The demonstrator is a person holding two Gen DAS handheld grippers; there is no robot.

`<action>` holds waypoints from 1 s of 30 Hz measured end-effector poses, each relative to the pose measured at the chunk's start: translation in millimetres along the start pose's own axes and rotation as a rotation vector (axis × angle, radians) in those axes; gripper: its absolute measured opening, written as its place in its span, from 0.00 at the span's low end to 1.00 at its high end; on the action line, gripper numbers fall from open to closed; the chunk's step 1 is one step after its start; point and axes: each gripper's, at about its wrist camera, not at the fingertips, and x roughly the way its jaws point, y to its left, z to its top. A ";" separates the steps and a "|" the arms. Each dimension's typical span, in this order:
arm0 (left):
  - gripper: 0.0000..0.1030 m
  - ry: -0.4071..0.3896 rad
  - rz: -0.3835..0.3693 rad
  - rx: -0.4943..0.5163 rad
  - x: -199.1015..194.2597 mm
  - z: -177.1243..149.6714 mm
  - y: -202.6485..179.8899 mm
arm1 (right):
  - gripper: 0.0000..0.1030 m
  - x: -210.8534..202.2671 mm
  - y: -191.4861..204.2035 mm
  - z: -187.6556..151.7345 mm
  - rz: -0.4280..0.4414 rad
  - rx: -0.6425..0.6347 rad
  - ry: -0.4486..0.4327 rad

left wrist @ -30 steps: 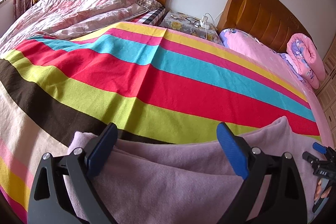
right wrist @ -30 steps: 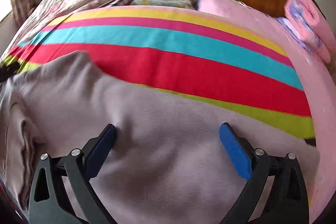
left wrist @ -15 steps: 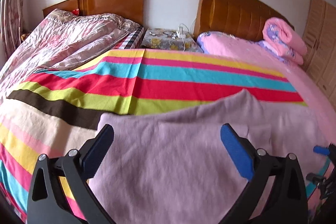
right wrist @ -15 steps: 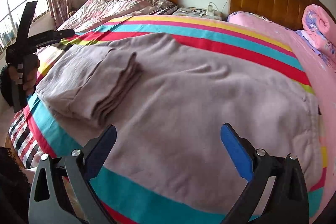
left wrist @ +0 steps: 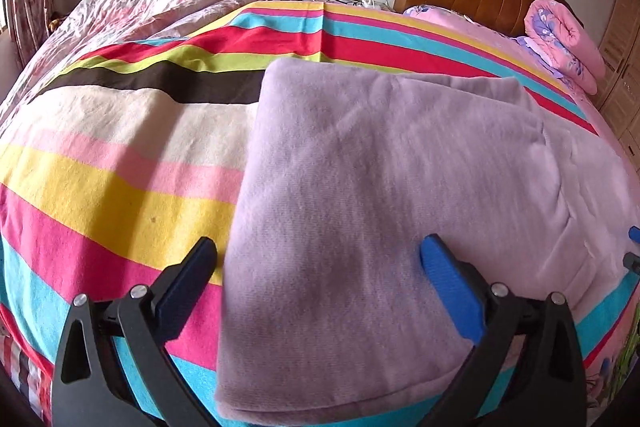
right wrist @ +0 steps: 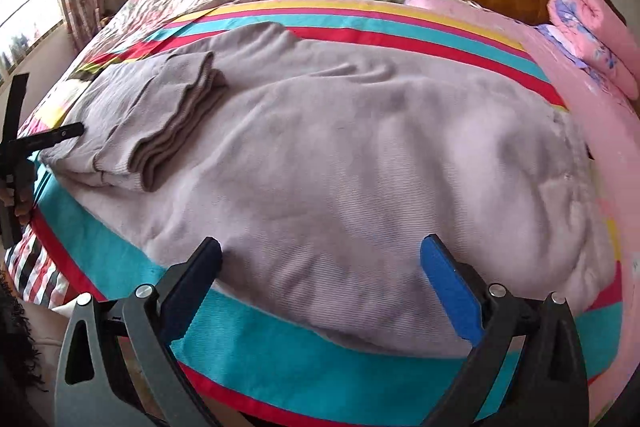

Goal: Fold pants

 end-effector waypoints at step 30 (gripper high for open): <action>0.99 -0.202 0.099 0.072 -65.8 73.7 -68.4 | 0.96 -35.3 -104.0 8.5 -0.130 0.297 -0.173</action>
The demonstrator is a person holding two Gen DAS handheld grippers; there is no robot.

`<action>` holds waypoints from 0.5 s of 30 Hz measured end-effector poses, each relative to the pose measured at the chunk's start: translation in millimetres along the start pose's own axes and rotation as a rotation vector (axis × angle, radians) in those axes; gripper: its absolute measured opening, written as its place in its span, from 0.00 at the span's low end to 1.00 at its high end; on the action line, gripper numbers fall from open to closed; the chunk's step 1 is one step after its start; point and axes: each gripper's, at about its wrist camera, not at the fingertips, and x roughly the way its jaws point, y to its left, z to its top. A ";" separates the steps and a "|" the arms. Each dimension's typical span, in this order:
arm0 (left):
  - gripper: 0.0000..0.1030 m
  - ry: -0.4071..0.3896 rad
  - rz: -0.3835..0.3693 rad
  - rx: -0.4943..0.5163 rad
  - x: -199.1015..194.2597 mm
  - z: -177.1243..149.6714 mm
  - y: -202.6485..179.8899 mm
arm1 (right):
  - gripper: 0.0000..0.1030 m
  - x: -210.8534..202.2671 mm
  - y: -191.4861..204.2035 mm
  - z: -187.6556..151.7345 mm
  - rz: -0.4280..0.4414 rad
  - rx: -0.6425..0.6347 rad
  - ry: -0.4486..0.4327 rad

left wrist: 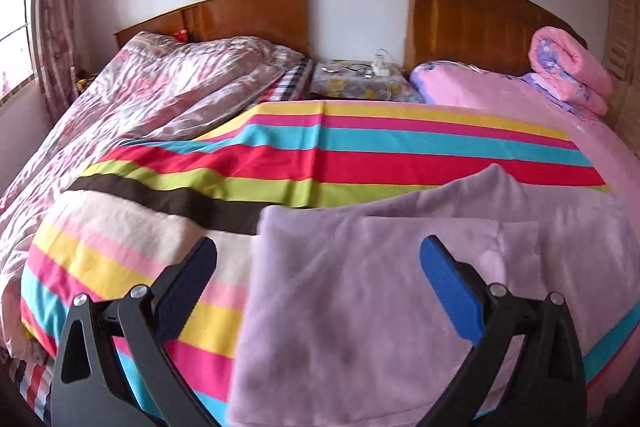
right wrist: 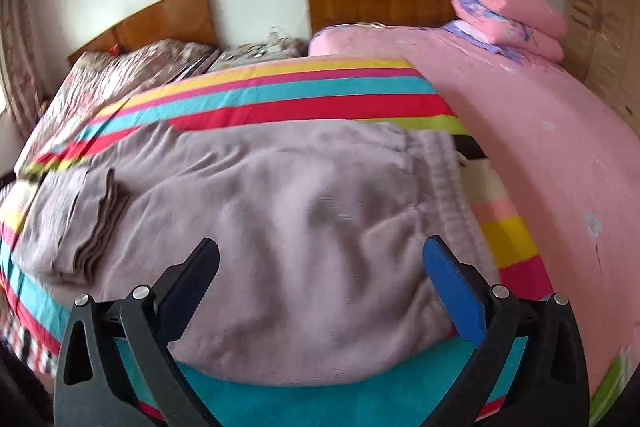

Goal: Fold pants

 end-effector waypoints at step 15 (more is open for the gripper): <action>0.99 0.171 -0.105 0.143 85.0 -47.6 -67.3 | 0.74 15.4 -90.7 -48.7 0.322 0.589 0.114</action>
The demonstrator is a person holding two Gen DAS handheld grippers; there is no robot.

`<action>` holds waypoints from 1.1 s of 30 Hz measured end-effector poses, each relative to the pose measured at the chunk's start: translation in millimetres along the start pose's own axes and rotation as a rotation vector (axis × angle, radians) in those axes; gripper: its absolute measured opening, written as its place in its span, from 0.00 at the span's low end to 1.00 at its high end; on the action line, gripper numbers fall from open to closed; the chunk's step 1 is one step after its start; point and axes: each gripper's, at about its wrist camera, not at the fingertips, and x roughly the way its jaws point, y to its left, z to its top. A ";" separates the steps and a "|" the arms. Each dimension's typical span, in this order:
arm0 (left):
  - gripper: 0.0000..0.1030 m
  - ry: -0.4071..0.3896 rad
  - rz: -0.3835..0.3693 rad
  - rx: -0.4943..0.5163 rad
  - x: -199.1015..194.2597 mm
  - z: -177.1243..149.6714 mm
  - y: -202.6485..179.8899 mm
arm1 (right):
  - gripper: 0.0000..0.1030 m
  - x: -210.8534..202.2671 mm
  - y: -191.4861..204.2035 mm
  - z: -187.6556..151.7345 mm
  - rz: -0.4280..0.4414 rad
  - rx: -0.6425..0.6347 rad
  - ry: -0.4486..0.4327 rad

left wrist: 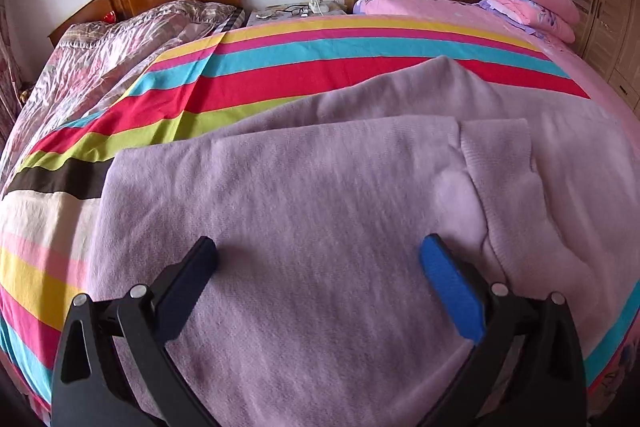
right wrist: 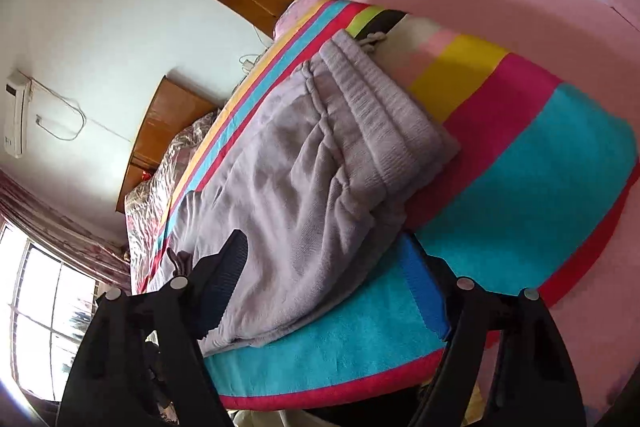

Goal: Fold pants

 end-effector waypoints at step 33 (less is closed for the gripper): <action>0.99 -0.306 -0.035 -0.438 -130.2 -27.5 160.3 | 0.19 21.3 323.2 -105.2 -0.055 -1.069 -0.270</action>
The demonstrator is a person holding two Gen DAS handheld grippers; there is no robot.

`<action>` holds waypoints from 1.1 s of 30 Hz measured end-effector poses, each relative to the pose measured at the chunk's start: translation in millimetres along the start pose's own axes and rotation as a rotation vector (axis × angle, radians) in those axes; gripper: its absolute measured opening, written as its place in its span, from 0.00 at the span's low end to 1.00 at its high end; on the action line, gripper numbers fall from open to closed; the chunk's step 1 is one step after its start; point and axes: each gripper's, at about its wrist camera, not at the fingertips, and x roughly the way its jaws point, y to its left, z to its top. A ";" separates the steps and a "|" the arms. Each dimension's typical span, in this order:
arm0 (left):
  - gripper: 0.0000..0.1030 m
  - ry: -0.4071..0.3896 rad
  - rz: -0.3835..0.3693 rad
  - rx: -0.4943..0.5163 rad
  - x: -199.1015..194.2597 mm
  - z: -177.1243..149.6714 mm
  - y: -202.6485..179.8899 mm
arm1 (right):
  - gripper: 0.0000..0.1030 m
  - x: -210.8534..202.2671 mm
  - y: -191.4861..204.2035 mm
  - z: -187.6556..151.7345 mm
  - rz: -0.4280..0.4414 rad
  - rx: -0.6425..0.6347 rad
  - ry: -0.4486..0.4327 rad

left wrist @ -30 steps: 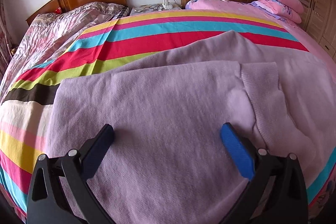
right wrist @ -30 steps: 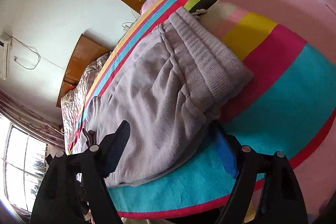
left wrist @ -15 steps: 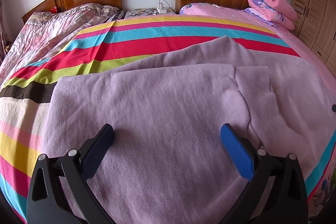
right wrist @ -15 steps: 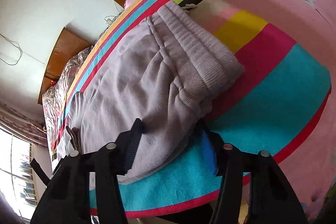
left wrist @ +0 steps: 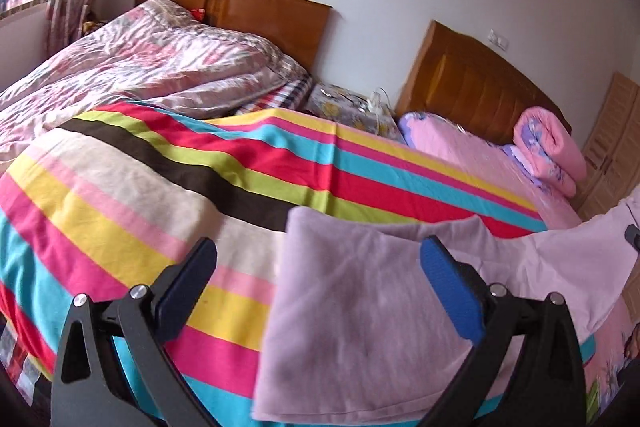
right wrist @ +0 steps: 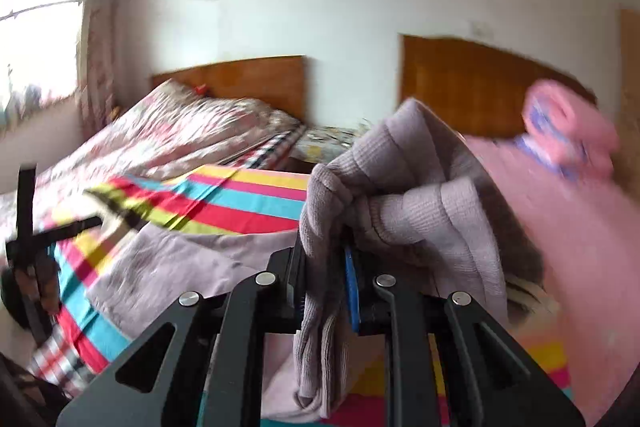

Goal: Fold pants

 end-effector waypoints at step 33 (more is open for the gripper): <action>0.99 0.258 -0.152 -0.240 -8.7 -45.7 51.8 | 0.42 117.0 199.6 -84.8 0.553 -0.597 0.289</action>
